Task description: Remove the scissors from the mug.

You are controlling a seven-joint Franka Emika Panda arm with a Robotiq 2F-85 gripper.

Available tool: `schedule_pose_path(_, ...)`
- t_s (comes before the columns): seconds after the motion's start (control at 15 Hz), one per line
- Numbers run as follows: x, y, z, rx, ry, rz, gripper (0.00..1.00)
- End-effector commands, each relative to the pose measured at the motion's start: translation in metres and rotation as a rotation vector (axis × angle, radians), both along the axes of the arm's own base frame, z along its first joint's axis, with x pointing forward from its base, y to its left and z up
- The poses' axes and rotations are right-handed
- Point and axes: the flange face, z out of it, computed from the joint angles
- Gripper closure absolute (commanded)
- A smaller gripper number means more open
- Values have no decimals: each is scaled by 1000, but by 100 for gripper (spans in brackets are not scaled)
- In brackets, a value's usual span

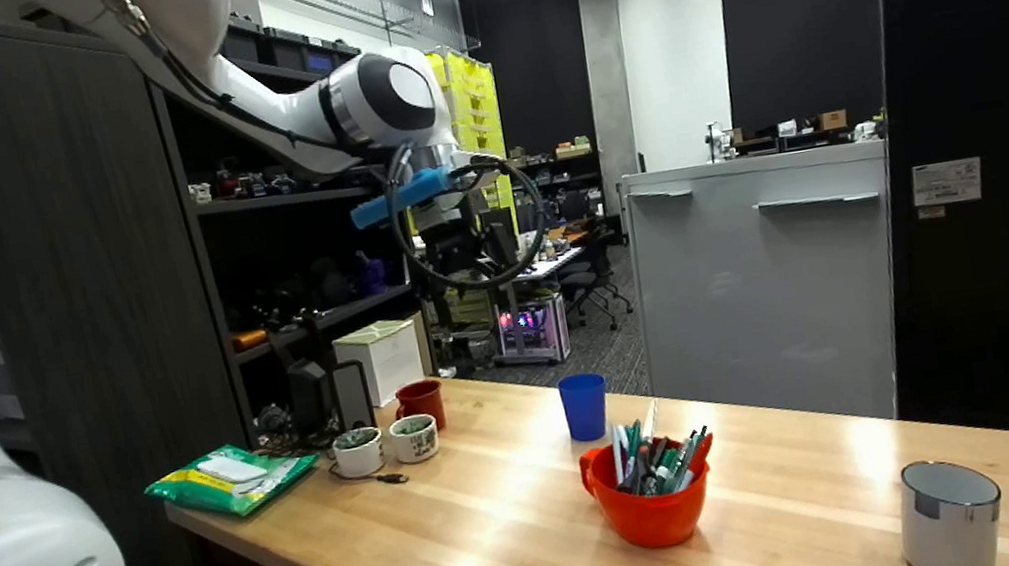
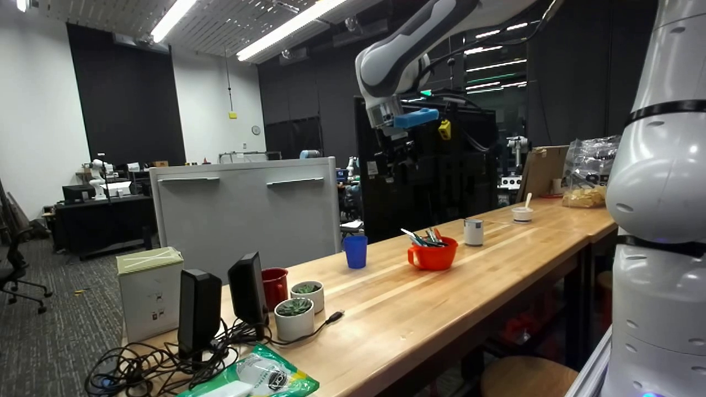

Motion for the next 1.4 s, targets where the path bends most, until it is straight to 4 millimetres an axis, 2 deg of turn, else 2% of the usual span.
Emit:
schedule_pose_path(0.0, 17, -27, -13, -15, -4, -63, 0)
schedule_pose_path(0.07, 8, -18, -10, 5, 0, -34, 0)
schedule_pose_path(0.2, 11, -24, -17, 6, 13, -44, 0)
schedule_pose_path(0.53, 11, -19, -17, 6, 12, -34, 0)
schedule_pose_path(0.93, 36, -30, -28, -7, 14, -53, 0)
schedule_pose_path(1.33, 82, -61, -48, -14, 52, -128, 0)
